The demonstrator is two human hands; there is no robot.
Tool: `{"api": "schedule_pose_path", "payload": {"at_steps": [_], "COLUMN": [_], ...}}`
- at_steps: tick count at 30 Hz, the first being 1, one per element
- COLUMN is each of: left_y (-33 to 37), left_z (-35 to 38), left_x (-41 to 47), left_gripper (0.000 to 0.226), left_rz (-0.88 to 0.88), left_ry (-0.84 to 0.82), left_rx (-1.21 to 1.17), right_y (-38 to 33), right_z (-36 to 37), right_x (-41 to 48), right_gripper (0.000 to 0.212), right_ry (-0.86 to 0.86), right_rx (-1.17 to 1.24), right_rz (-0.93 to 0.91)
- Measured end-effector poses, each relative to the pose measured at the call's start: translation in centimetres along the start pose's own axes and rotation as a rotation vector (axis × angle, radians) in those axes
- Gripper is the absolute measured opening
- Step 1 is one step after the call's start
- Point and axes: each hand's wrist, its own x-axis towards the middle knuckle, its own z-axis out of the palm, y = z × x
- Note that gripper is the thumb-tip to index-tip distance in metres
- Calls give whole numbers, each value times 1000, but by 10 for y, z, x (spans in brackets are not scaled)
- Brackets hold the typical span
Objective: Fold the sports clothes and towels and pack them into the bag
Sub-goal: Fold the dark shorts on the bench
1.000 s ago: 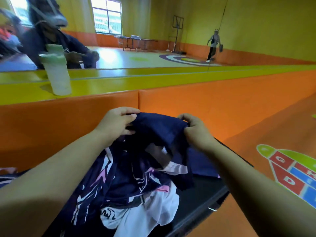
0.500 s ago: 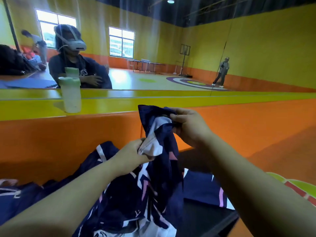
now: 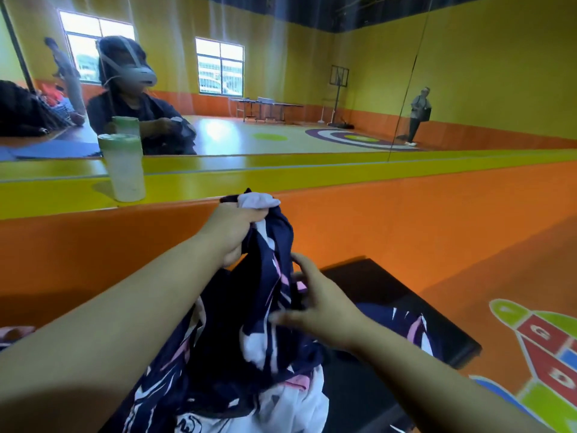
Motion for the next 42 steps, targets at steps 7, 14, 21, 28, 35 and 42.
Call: {"api": "schedule_pose_path", "payload": {"at_steps": [7,14,21,28,35,42], "left_y": [4,-18,-37,-34,-5,17], "left_z": [-19,-36,-11,-7,-7,-9], "left_x": [1,-18,-20,0,16,15], "left_gripper": [15,109,82,61,17,7], "left_rz": [1,142,322,385,416,249], "left_ry": [-58,-292,-260,-35,19,66], "left_rx": [-50,910,805,621,640,213], "right_y": [-8,-24,-42,-35,4,23], "right_z": [-16,-37,-49,-59,-35,-40], "right_x": [41,71,84,73,41,36], "right_gripper": [22,17,16,27,33,19], "right_ry": [234,310,264,316,181,80], "right_rx": [336,449,630,526,25,-99], "right_rz": [148,185,228,149,95,169]}}
